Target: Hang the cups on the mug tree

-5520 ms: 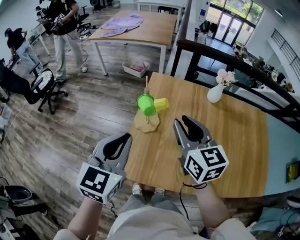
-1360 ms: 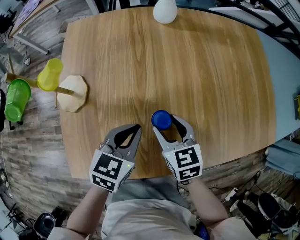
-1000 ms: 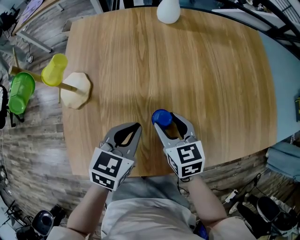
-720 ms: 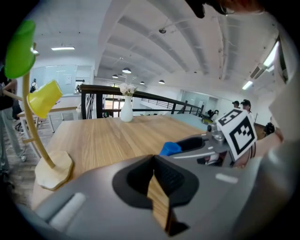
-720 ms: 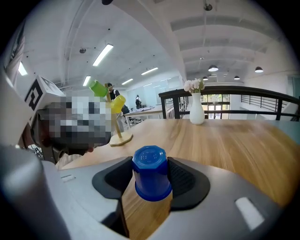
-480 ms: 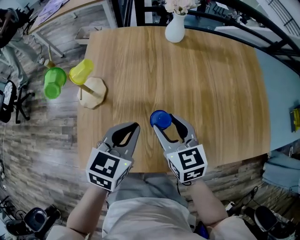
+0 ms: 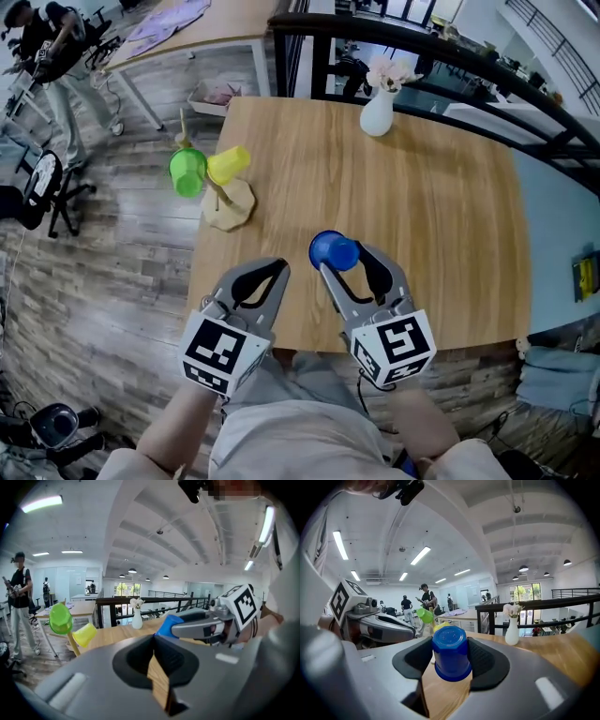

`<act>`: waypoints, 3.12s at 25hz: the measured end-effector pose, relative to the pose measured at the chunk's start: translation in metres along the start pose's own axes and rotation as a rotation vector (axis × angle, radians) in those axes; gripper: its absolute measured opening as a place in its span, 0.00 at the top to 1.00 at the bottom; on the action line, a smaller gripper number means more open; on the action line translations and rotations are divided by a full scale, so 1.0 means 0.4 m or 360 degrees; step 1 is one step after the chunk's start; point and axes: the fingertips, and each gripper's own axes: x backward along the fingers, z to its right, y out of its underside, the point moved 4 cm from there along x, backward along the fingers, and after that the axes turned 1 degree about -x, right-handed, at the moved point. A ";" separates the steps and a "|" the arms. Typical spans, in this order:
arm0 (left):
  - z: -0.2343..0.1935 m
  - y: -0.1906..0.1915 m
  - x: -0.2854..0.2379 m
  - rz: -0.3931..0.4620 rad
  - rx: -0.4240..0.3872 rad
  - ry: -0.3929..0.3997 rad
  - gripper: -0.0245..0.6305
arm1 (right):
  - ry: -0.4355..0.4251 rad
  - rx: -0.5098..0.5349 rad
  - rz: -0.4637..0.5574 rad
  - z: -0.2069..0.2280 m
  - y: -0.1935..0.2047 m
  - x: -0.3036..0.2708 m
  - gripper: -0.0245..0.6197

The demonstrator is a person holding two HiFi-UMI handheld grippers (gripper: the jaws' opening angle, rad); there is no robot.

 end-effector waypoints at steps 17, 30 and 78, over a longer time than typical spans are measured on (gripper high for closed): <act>-0.054 -0.152 0.359 0.0258 -0.0054 -0.0157 0.96 | -0.0193 0.0267 0.0266 -0.287 -0.303 0.112 0.60; -0.131 -0.181 0.590 0.0366 -0.0043 -0.0356 0.96 | -0.0287 0.0261 0.0404 -0.464 -0.394 0.117 0.60; -0.464 0.077 0.365 0.0122 0.0178 -0.0416 0.96 | -0.0166 0.0216 0.0026 -0.441 -0.125 -0.369 0.60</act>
